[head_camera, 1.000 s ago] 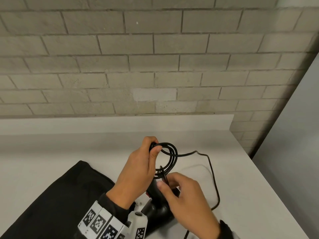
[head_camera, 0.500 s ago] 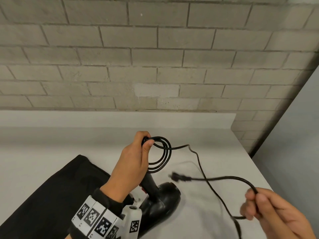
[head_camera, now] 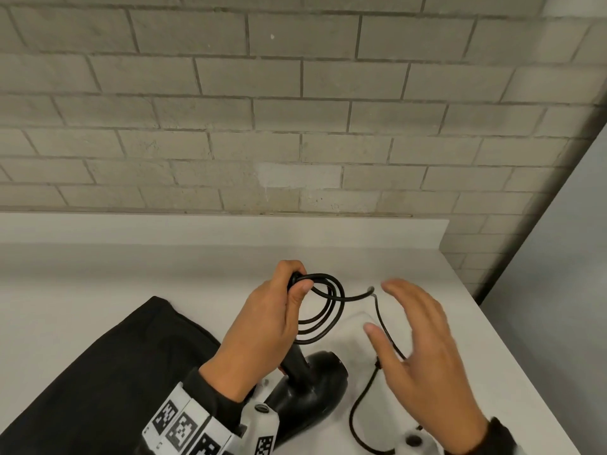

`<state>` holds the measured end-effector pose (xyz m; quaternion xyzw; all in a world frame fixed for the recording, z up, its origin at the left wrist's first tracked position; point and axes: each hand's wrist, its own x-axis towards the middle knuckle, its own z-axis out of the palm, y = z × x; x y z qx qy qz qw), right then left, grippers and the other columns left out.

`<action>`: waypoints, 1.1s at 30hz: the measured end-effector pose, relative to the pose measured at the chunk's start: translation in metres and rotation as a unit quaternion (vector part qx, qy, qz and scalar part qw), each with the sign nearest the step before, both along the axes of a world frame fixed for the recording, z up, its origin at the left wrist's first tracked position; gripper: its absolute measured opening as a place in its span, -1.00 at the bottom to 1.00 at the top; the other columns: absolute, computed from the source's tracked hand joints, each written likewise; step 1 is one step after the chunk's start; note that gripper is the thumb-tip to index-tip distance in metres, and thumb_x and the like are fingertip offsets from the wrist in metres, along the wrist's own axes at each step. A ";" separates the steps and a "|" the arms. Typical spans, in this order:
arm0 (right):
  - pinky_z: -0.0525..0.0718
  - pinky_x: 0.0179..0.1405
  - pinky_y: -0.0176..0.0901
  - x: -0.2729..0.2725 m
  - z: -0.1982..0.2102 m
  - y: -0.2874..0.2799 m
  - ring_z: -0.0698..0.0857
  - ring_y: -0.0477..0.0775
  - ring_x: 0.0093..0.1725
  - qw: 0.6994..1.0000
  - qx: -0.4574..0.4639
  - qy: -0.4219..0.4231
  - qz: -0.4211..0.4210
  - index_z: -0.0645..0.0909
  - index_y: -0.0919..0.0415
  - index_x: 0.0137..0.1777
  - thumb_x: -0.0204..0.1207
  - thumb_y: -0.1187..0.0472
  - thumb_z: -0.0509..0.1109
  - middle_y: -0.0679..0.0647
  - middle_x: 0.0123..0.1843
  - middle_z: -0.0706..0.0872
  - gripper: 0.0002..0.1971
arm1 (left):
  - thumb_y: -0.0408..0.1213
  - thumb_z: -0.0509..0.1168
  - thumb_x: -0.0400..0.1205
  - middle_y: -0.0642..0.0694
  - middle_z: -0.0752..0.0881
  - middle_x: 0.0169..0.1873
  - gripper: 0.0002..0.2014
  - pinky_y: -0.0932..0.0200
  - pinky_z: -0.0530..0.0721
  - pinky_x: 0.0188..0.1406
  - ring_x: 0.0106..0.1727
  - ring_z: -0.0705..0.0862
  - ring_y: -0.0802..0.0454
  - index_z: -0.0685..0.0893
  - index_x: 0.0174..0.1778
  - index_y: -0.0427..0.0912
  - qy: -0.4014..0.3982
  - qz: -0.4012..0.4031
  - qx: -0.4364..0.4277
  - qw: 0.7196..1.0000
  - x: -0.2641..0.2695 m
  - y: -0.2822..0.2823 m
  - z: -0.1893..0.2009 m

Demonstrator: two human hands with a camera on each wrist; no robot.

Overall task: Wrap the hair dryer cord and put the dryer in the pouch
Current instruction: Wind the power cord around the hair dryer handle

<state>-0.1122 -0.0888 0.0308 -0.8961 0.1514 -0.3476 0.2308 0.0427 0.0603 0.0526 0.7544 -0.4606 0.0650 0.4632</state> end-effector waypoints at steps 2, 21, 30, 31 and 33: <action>0.25 0.59 -0.02 0.015 0.007 0.007 0.42 -0.11 0.51 0.998 -0.036 0.051 0.026 0.35 0.00 0.53 0.62 -0.10 0.32 -0.10 0.42 0.57 -0.48 | 0.06 0.00 0.71 0.15 0.41 -0.55 -0.80 0.43 0.41 -0.47 -0.49 0.47 0.27 0.42 0.11 0.09 0.001 0.002 0.011 1.000 -0.002 0.000 0.000; 0.50 -0.03 -0.33 0.038 0.032 0.013 0.50 -0.10 -0.03 0.978 -0.086 0.003 0.191 0.58 0.09 0.12 0.72 0.09 0.19 -0.15 0.00 0.59 -0.84 | 0.07 -0.06 0.72 0.14 0.43 -0.55 -0.74 0.36 0.38 -0.54 -0.56 0.45 0.23 0.41 0.11 0.02 0.047 0.010 0.019 0.999 -0.010 -0.003 0.007; 0.52 -0.05 -0.43 0.043 0.039 0.016 0.58 -0.20 -0.07 0.966 0.048 -0.031 0.252 0.60 0.04 0.06 0.70 0.15 0.24 -0.17 -0.06 0.59 -0.89 | 0.35 -0.24 0.69 -0.02 0.62 -0.44 -0.46 0.12 0.53 -0.42 -0.45 0.51 0.12 0.46 0.12 0.04 0.035 -0.040 -0.015 0.998 -0.012 -0.001 0.000; 0.54 -0.08 -0.39 0.043 0.040 0.016 0.59 -0.17 -0.09 0.965 0.060 -0.036 0.254 0.61 0.02 0.05 0.70 0.15 0.25 -0.16 -0.08 0.60 -0.90 | 0.40 -0.26 0.65 0.02 0.57 -0.47 -0.38 0.20 0.50 -0.43 -0.46 0.49 0.15 0.47 0.12 0.01 0.030 -0.046 -0.019 0.998 -0.013 0.000 0.000; 0.58 -0.13 -0.29 0.043 0.043 0.016 0.60 -0.11 -0.13 0.964 0.077 -0.042 0.251 0.60 -0.02 0.01 0.69 0.08 0.25 -0.14 -0.12 0.59 -0.90 | 0.51 -0.24 0.57 0.11 0.48 -0.51 -0.28 0.32 0.42 -0.42 -0.48 0.45 0.19 0.46 0.13 -0.03 0.013 -0.053 -0.013 0.998 -0.013 0.001 0.001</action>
